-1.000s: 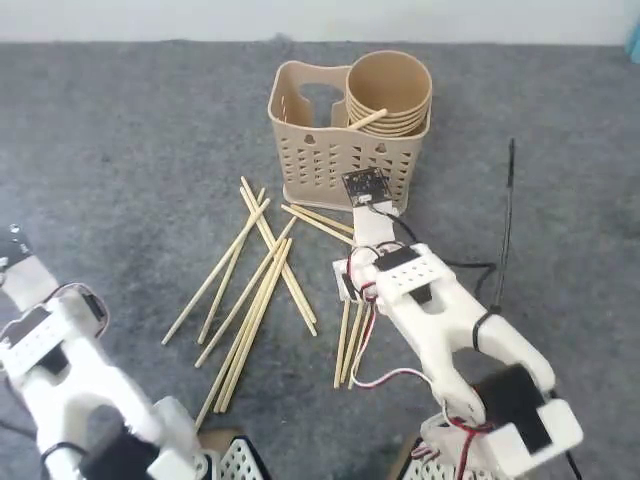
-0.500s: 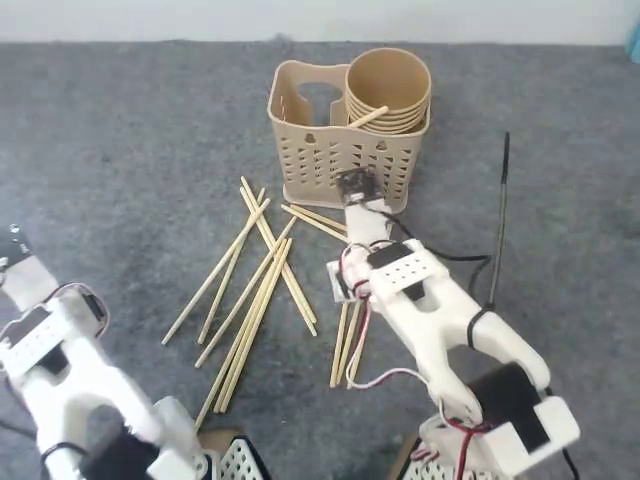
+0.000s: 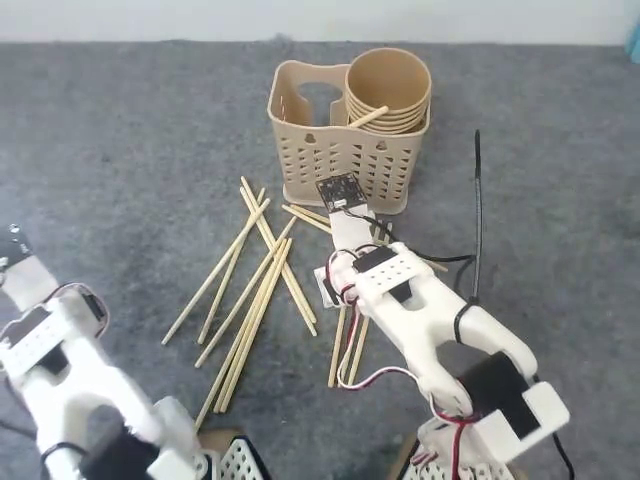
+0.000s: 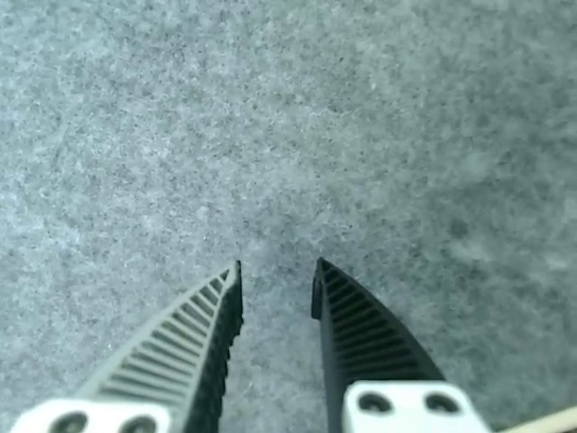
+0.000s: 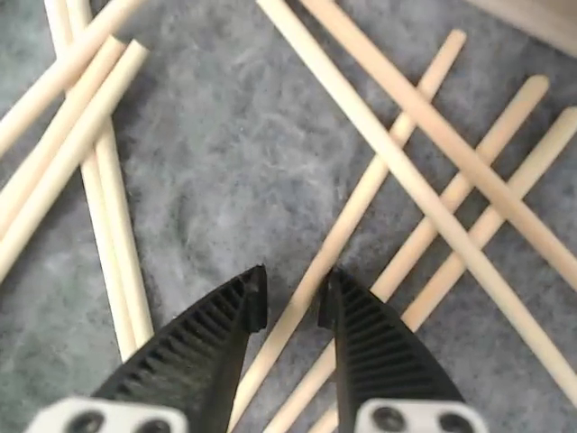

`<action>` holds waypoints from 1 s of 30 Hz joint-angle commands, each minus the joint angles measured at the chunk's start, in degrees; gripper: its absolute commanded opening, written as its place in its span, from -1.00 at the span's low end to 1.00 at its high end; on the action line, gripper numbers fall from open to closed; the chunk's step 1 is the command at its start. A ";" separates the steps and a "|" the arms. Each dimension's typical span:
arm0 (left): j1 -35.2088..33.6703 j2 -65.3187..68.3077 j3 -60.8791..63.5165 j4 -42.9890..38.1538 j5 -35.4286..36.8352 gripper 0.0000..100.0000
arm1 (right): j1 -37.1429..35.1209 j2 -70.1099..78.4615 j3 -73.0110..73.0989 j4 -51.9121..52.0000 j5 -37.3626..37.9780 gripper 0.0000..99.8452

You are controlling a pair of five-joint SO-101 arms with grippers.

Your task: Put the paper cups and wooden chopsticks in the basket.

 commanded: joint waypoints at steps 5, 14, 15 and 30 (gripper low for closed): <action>0.44 -0.26 -0.31 -0.88 -0.88 -0.75 | 1.10 0.48 -2.29 5.49 -0.53 -0.96; 0.35 -0.26 -0.31 -0.88 -0.88 -0.75 | -0.31 -16.48 -2.29 25.89 0.79 -0.98; 0.35 -0.26 -0.31 -0.88 -0.88 -0.75 | -1.10 -19.91 -2.29 28.26 2.37 -0.98; 0.26 -0.26 -0.31 -0.88 -0.88 -0.75 | -4.79 -47.25 -2.90 40.04 21.19 -0.98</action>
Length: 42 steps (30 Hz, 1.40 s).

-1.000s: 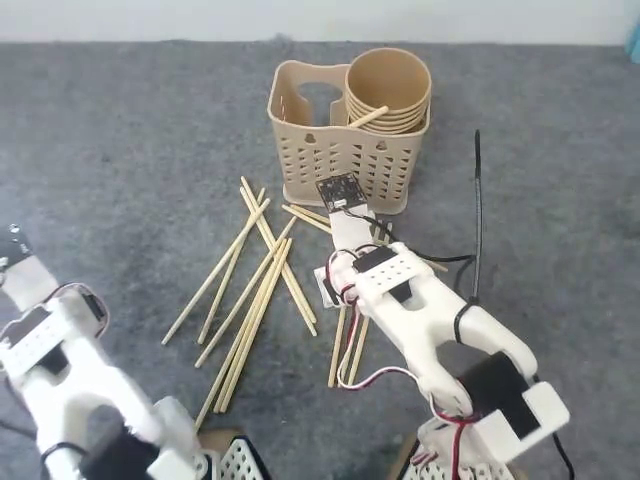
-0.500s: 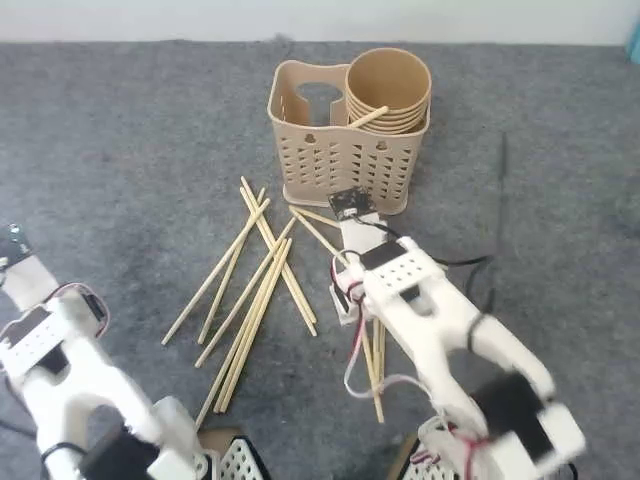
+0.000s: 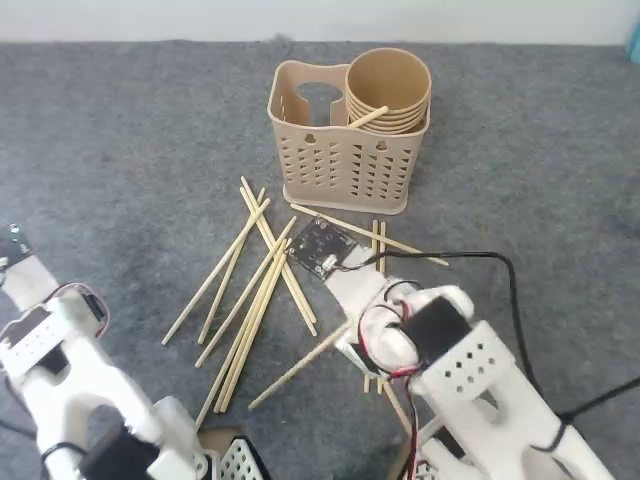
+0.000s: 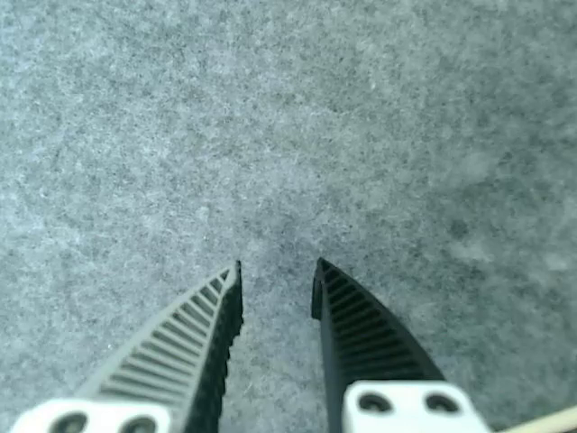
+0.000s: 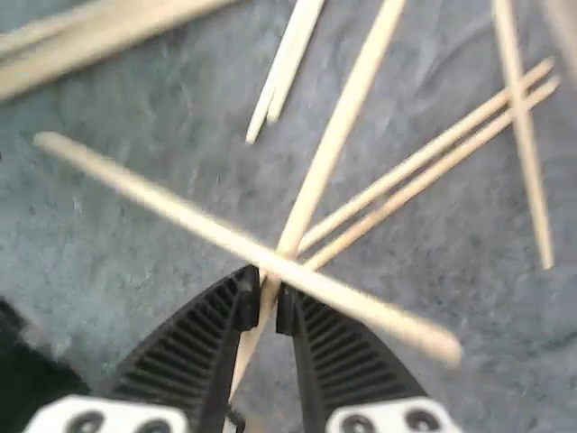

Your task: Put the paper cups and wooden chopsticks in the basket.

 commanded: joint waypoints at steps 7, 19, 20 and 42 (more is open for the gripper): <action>0.18 -0.26 -0.31 -0.88 -0.88 -0.75 | 12.62 6.99 -1.93 -27.03 -8.18 -0.98; 0.18 -0.62 0.22 -1.05 -0.88 -0.75 | 9.54 -7.16 -2.02 -51.12 -11.34 -0.98; 0.26 -0.62 0.22 -1.05 -0.88 -0.75 | 9.54 -8.66 -2.02 -54.81 -11.34 -0.98; 0.44 -0.44 0.22 -1.23 -0.97 -0.75 | 13.23 27.47 -13.71 -111.16 9.41 -0.98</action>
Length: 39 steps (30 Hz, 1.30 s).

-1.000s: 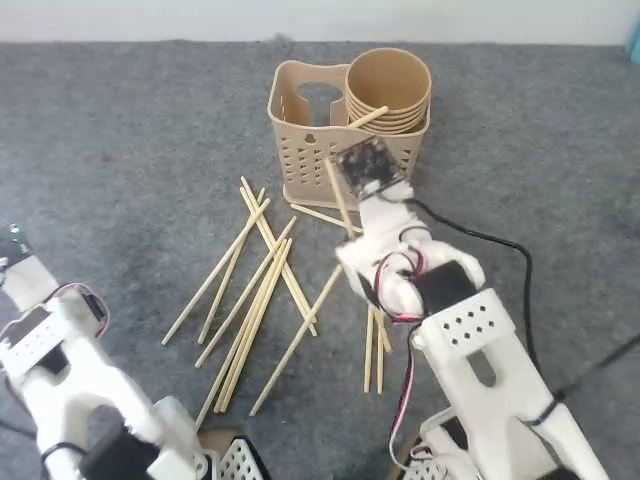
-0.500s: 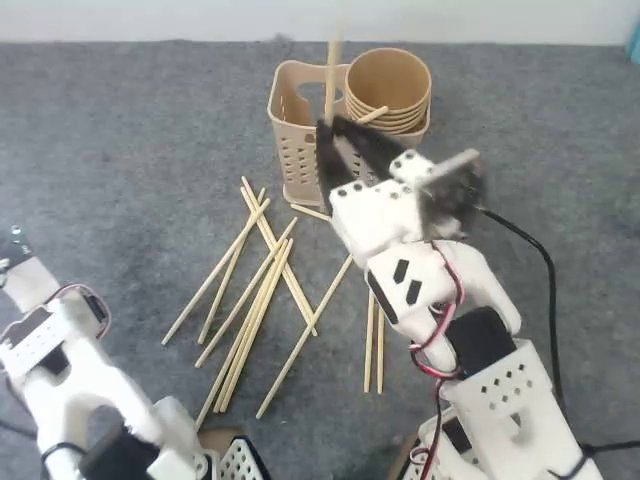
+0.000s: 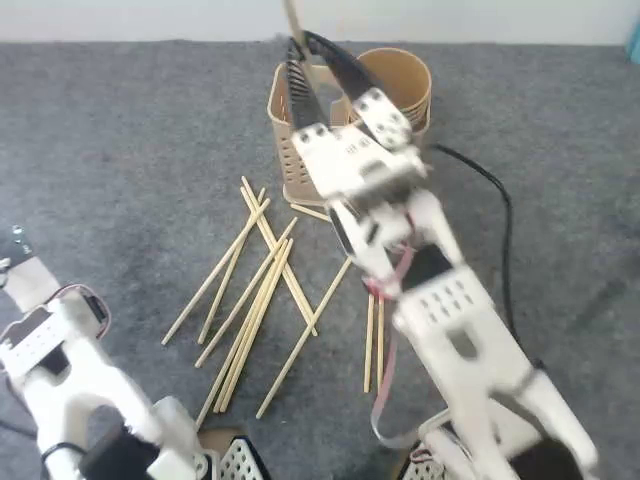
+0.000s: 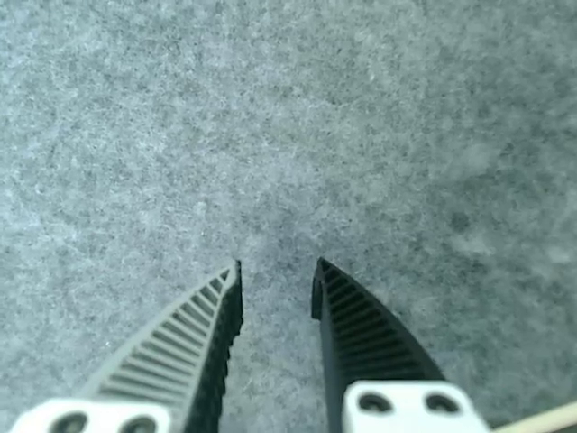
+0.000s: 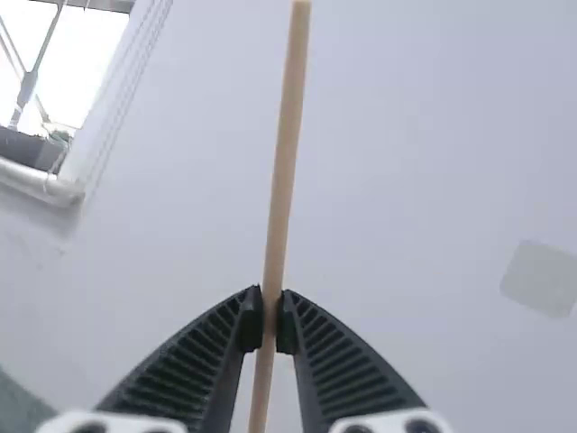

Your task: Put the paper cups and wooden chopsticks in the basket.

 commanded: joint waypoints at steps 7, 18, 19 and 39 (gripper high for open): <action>0.44 -0.44 -0.31 -1.23 -0.44 -0.75 | 4.70 19.82 -9.32 -1.80 0.79 -0.98; 0.44 -0.26 -0.40 -1.23 -0.44 -0.75 | 5.93 7.96 -5.89 23.25 -10.55 -0.70; 0.44 -0.26 -0.40 -1.23 -0.44 -0.75 | 6.20 5.93 -5.89 25.63 -12.04 -0.68; 8.35 -0.79 -0.84 2.46 -8.79 -0.75 | 7.96 -52.62 1.93 100.79 -23.12 -0.91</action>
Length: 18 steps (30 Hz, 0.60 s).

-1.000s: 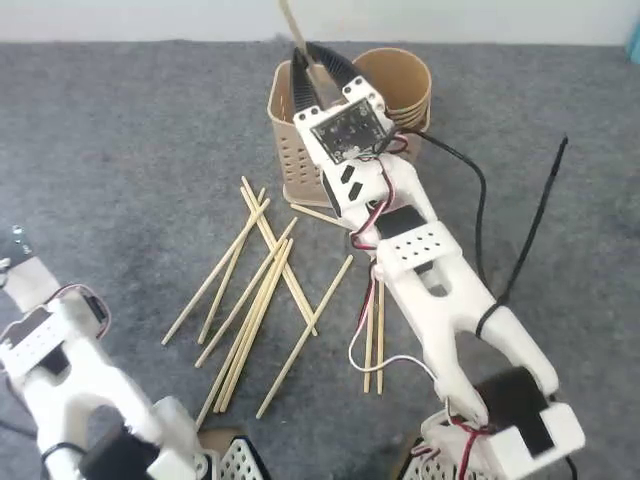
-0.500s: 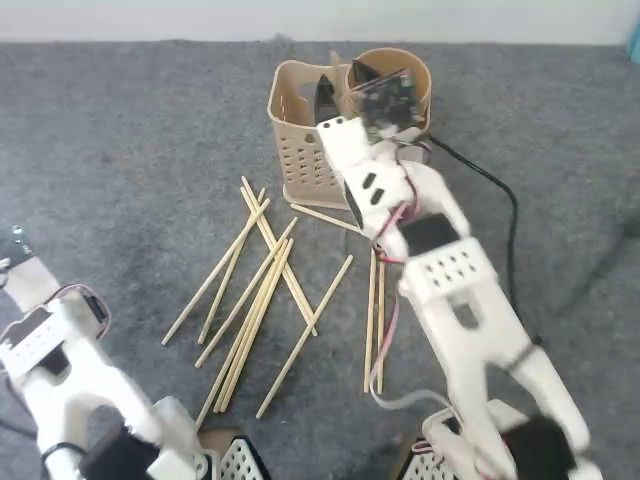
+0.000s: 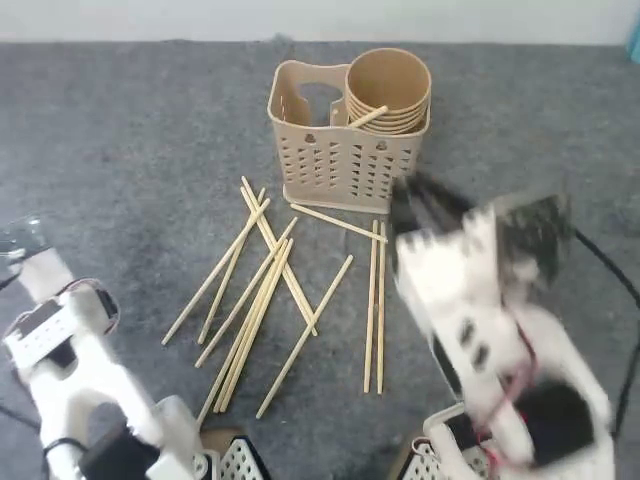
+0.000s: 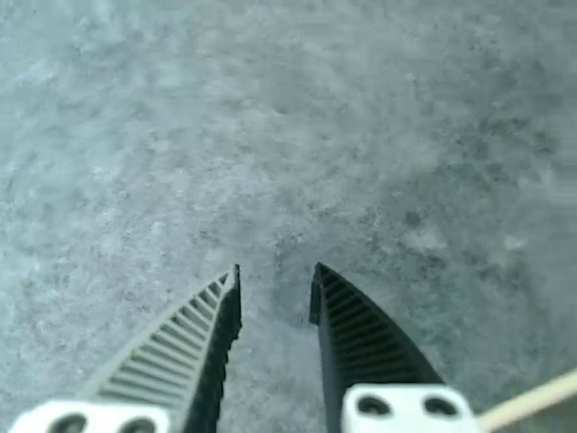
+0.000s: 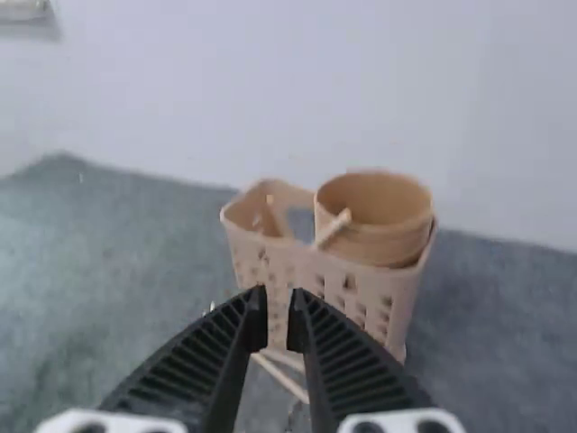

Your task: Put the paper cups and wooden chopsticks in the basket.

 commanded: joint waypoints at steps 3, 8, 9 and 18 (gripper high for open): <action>9.58 -0.79 -2.86 7.74 -11.16 -0.75 | 4.97 -16.22 14.68 17.71 2.37 -0.91; 19.96 -0.79 -10.68 19.08 -12.31 -0.75 | 17.89 -21.41 26.37 13.93 9.49 -0.91; 21.98 -0.79 -12.35 20.48 -12.22 -0.75 | 19.56 -21.23 28.40 13.05 11.43 -0.91; 38.68 -0.18 -20.35 23.12 -8.79 -0.75 | 21.41 -19.56 54.77 -6.37 6.24 -0.91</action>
